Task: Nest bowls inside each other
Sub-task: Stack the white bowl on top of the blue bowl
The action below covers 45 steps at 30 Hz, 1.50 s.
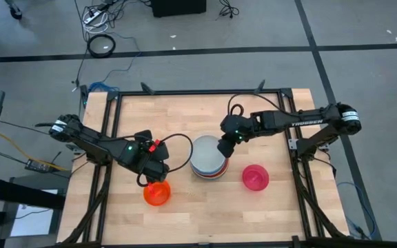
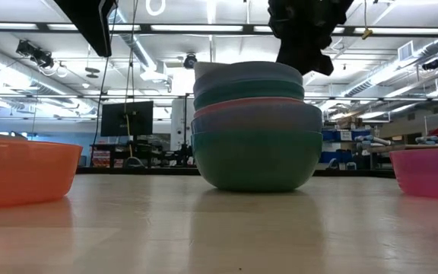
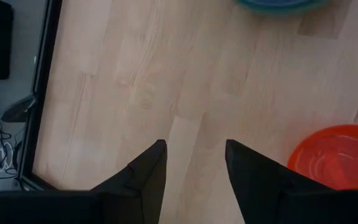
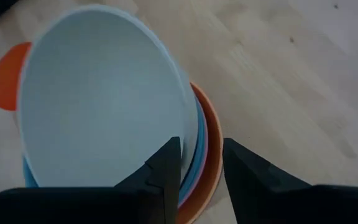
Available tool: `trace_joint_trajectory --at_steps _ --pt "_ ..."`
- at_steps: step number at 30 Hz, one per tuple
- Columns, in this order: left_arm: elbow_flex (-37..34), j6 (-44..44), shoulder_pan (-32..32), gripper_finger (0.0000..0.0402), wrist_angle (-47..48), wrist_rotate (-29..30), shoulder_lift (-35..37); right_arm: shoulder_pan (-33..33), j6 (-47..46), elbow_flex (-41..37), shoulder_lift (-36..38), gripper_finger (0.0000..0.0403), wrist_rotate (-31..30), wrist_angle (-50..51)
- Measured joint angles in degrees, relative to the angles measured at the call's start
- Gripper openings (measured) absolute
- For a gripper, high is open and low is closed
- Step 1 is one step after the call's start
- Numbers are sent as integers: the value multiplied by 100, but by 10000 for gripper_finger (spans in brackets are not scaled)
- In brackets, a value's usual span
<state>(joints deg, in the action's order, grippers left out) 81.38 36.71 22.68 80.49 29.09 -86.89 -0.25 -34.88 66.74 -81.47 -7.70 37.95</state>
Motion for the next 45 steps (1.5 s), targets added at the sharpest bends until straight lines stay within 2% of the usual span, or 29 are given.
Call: trace_joint_trajectory --at_steps 7,11,15,21,24,26,31,38,45 --pt "0 0 0 172 0 2 0 63 188 43 19 95 -58 -319" --pt "0 -39 0 172 -134 189 0 13 549 244 43 93 -153 -1018" --pt "0 -830 -65 172 -1537 322 4 -72 834 314 7 93 -86 -1369" --pt "1 -2719 -553 172 -3576 314 4 -61 929 372 46 92 -90 -1384" --pt "-146 -3136 -1043 172 -3955 -229 16 82 932 369 173 91 -61 -1367" --pt "-379 -3244 -1352 172 -4044 -463 3 193 939 369 325 91 -95 -1362" --pt "-713 -3520 -1720 172 -4588 -582 0 553 968 369 803 91 -556 -1362" --pt "-758 -3565 -1816 172 -4737 -727 2 1012 1002 369 1388 91 -1283 -1278" --pt "-771 -3496 -1821 172 -4745 -936 -96 1251 1006 369 1621 91 -1742 -1110"
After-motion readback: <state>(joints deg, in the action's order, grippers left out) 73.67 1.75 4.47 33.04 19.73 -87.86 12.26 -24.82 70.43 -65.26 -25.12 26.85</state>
